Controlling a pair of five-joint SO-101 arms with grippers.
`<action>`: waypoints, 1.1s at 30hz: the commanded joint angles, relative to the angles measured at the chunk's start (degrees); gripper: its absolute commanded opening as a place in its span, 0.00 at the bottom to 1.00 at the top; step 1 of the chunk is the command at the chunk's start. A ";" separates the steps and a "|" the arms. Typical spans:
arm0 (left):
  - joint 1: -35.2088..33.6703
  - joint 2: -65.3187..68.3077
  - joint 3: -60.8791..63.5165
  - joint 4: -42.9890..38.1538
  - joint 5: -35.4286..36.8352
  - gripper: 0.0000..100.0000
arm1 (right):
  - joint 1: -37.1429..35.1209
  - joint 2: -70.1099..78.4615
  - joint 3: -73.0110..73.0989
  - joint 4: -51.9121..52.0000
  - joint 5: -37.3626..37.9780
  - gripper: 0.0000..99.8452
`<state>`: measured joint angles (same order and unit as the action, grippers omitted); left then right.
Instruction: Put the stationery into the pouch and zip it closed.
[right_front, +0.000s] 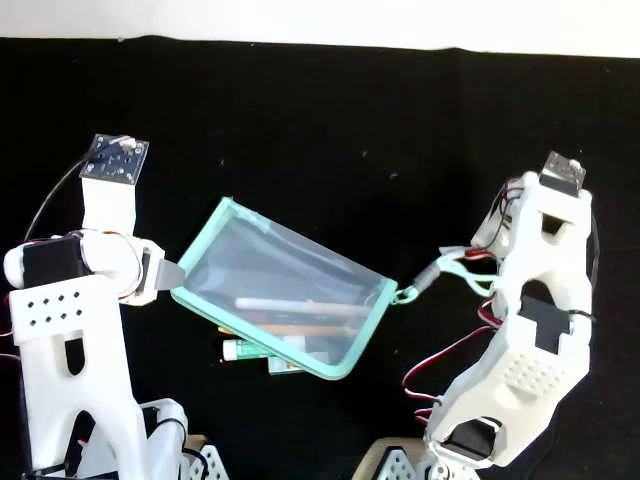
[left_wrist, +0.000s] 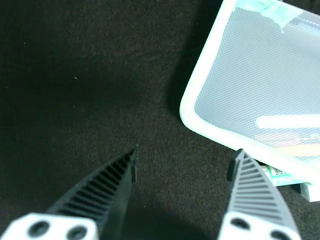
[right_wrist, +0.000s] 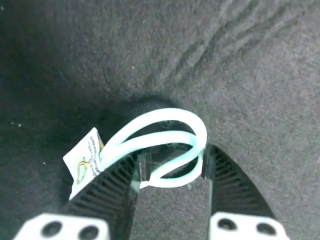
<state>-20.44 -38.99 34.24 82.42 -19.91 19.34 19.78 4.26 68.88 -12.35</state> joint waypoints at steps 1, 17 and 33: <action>-0.40 0.13 -0.13 0.09 -0.26 0.30 | -0.75 -0.04 -2.07 0.57 -0.26 0.17; -0.40 0.13 -0.04 0.09 -0.18 0.30 | 2.51 8.04 -2.15 0.75 4.13 0.17; -0.40 0.04 -0.04 0.09 -0.09 0.30 | 2.24 8.22 -1.98 0.75 8.00 0.01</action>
<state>-20.44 -38.99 34.42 82.42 -19.91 21.71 27.60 2.68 69.23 -6.90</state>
